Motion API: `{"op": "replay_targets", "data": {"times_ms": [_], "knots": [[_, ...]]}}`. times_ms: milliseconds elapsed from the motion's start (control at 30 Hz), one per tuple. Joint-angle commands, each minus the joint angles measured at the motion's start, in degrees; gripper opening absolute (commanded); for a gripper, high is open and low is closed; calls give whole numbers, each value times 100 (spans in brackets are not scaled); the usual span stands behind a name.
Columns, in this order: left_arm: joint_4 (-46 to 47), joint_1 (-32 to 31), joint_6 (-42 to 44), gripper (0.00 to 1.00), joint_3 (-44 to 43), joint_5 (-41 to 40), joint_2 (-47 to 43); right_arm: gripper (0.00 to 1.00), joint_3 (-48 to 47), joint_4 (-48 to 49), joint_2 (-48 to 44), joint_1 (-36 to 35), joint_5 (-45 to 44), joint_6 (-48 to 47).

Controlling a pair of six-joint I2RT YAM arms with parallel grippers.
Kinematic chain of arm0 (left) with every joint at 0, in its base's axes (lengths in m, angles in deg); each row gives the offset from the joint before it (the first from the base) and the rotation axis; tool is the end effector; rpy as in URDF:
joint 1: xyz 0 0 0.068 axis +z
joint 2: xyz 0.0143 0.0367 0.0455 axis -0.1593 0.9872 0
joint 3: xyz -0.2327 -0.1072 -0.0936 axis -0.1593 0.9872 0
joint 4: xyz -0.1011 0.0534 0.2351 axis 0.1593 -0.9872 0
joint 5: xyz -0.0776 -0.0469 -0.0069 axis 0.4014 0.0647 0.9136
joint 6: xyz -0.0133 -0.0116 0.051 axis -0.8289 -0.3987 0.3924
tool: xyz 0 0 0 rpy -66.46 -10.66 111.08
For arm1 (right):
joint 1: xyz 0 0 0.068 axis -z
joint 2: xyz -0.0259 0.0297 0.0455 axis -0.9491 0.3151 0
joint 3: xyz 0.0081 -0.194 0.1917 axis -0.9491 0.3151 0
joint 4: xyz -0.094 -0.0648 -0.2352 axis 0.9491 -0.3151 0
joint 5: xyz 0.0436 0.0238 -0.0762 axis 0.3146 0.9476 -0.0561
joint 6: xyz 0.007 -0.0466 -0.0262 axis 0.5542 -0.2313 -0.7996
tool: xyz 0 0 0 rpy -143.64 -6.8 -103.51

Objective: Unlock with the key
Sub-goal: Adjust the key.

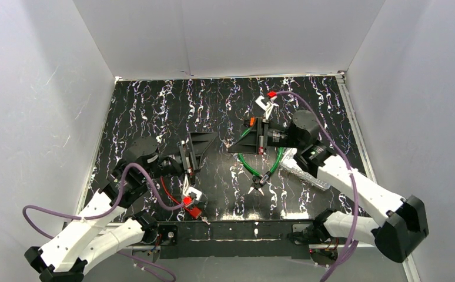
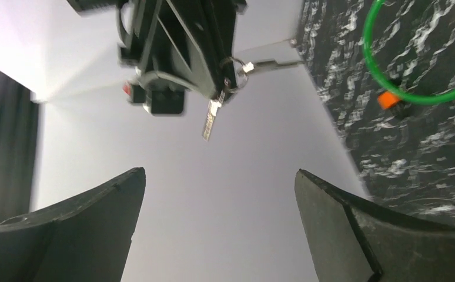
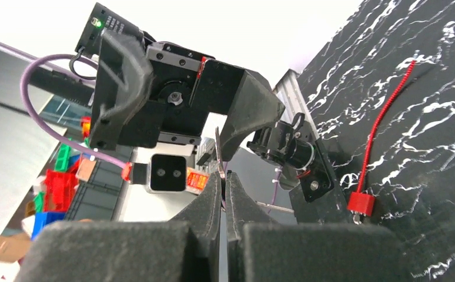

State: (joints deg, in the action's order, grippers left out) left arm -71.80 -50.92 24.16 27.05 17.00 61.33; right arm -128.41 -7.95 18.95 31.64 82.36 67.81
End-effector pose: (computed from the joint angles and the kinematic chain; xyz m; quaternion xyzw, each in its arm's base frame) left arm 0.1036 -0.1178 0.3755 0.7285 -0.0061 0.1945 0.6568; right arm 0.1833 0.1870 0.3606 -0.1736 0.6475 0.7010 0.2433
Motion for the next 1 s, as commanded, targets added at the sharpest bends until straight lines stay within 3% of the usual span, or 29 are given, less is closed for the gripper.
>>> {"op": "replay_targets", "data": {"times_ms": [0, 100, 233, 367, 567, 767, 967], "knots": [[-378, -6, -2218, 98, -698, -422, 329, 1, -19, -1527, -860, 163, -580, -968], [-1207, 20, -4020, 98, -1183, -457, 788, 1, -85, -3093, -1526, 203, -1339, -1636], [-2275, 57, -4294, 98, -1309, 338, 1562, 1, -91, -4428, -2220, 211, -2209, -2000], [-2728, 53, -3308, 98, -1204, 1083, 2411, 1, -14, -5247, -2759, 212, -2723, -1872], [-2759, -57, -2265, 98, -1692, 1167, 4117, 1, 128, -5953, -3486, 212, -3377, -1845], [-2833, -157, -1733, 97, -2463, 1156, 5587, 1, 116, -6293, -3740, 216, -3869, -1879], [-2617, -194, -1587, 87, -3066, 1233, 6612, 1, 27, -6372, -3921, 223, -4188, -1884]]}}
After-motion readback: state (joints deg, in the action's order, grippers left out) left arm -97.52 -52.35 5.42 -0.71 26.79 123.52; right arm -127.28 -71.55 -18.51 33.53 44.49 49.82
